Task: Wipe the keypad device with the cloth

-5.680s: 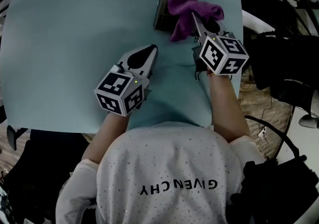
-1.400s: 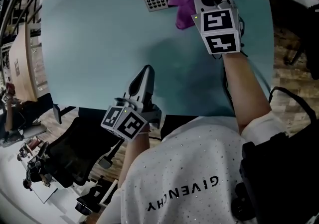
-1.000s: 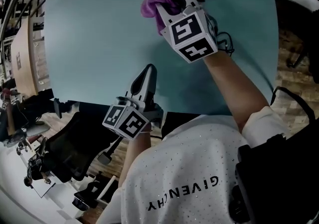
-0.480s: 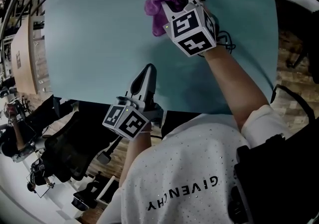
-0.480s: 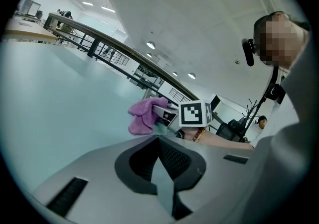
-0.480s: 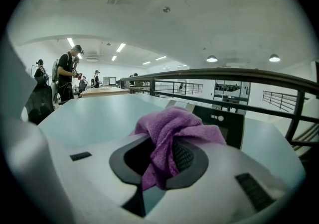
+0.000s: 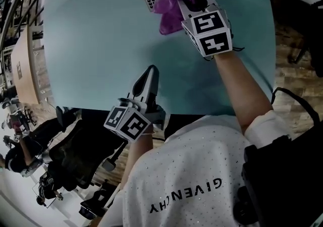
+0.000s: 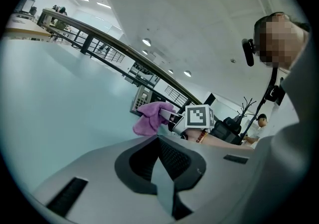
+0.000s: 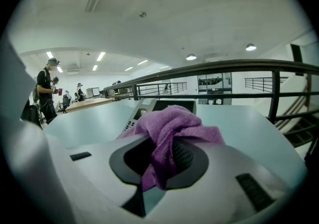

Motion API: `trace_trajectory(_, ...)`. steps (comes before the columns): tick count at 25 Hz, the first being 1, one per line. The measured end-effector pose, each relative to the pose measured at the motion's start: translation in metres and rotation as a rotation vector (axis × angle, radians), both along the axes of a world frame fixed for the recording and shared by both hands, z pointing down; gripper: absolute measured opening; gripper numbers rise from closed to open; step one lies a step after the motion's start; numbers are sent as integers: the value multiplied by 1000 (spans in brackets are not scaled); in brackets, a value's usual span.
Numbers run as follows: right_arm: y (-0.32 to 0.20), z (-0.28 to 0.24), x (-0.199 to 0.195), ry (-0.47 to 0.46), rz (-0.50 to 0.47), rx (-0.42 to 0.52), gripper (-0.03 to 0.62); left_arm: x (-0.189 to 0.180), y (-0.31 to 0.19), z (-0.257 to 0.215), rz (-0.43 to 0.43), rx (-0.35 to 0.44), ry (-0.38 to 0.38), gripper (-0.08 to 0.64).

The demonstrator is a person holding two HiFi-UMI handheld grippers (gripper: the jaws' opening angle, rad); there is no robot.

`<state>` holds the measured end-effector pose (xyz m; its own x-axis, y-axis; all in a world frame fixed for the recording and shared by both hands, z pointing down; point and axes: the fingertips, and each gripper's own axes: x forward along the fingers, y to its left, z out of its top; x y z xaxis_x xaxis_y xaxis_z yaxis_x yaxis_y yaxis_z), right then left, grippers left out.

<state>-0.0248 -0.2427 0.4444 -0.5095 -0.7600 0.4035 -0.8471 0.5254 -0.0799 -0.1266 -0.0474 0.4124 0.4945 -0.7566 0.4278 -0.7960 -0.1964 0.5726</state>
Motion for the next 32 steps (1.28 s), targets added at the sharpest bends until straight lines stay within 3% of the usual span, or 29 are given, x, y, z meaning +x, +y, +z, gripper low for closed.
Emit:
trace_trajectory(6, -11, 5, 33, -37, 100, -25, 60, 11, -7, 3, 36, -5, 8, 0)
trace_trajectory(12, -14, 21, 71, -132, 212, -120, 60, 21, -10, 2, 54, 0, 0, 0)
trace_trajectory(15, -15, 12, 75, -144, 227, -81, 60, 24, -11, 0, 54, 1, -6, 0)
trace_trajectory(17, -11, 0, 55, -155, 141, -29, 60, 26, -12, 0, 57, -4, -9, 0)
trace_trajectory(20, 7, -13, -1, -163, -98, 13, 60, 25, -12, 1, 60, -14, -13, 0)
trace_trajectory(24, 27, -3, -58, -12, -319, 26, 60, 16, -11, 1, 42, -22, -17, 0)
trace_trajectory(27, 24, 8, -69, 113, -349, 40, 60, 12, -6, 3, 28, -28, -22, 0)
trace_trajectory(32, 19, 9, -63, 95, -337, 21, 60, 2, -1, 4, -4, -31, -20, 0)
